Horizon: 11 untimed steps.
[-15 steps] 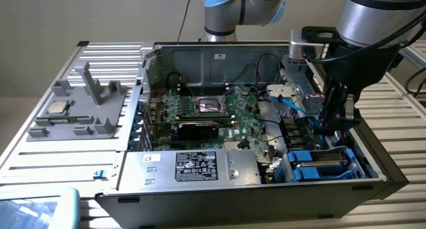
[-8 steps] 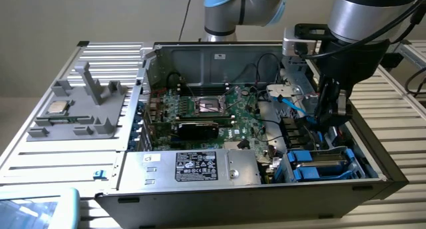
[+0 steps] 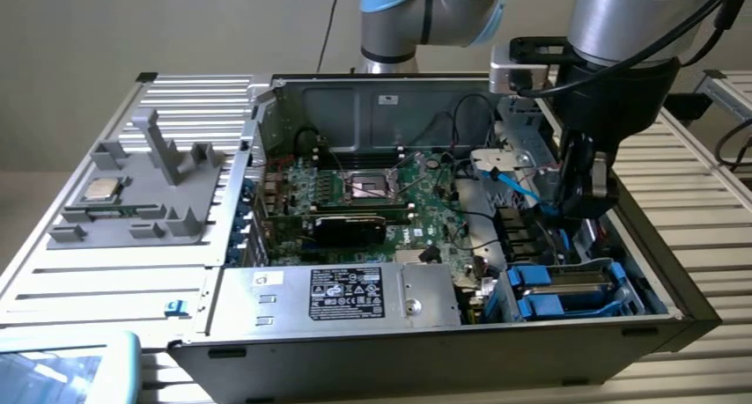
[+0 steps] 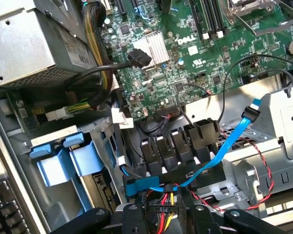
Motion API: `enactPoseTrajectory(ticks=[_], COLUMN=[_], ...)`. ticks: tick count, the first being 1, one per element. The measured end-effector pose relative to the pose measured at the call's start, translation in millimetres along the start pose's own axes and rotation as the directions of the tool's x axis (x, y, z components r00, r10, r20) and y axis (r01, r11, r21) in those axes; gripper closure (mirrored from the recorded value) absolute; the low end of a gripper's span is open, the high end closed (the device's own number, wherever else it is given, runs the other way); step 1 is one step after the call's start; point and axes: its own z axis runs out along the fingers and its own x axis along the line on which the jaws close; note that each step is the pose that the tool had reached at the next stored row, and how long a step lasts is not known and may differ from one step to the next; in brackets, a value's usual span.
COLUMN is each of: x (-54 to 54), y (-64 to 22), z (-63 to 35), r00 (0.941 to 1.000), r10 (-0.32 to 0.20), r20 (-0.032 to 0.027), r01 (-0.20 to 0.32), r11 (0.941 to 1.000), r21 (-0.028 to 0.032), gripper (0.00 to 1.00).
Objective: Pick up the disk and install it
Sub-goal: 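Insert the first disk wire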
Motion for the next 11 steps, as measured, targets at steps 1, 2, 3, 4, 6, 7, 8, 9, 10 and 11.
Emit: enactPoseTrajectory(ticks=[1,2,3,4,6,7,8,9,10,11], x=[0.3,0.6,0.9,1.2,1.7,2.0,2.4,2.8,3.4,3.9], y=[0.8,1.6,2.4,3.2,4.6,5.3,5.9,6.3,6.6,6.8], z=[-0.3,-0.5,-0.7,-0.9,-1.4,-1.6,-1.9,-1.9,-2.1,-2.2], r00=[1.0000,0.9999,0.9999,0.9997,0.9993,0.9991,0.9989,0.9987,0.9986,0.9984], r10=[-0.001,-0.002,-0.003,-0.004,-0.005,-0.006,-0.006,-0.006,-0.007,-0.006], r20=[-0.0046,-0.0101,-0.0167,-0.0243,-0.0374,-0.0424,-0.0468,-0.0500,-0.0534,-0.0559], r01=[0.001,0.002,0.003,0.004,0.006,0.007,0.008,0.009,0.009,0.009], r11=[1.0000,0.9999,0.9998,0.9997,0.9994,0.9992,0.9991,0.9989,0.9988,0.9987], r21=[0.0080,0.0146,0.0200,0.0256,0.0353,0.0390,0.0422,0.0455,0.0481,0.0496], gripper=[0.65,0.65,0.65,0.65,0.65,0.65,0.65,0.65,0.65,0.65])
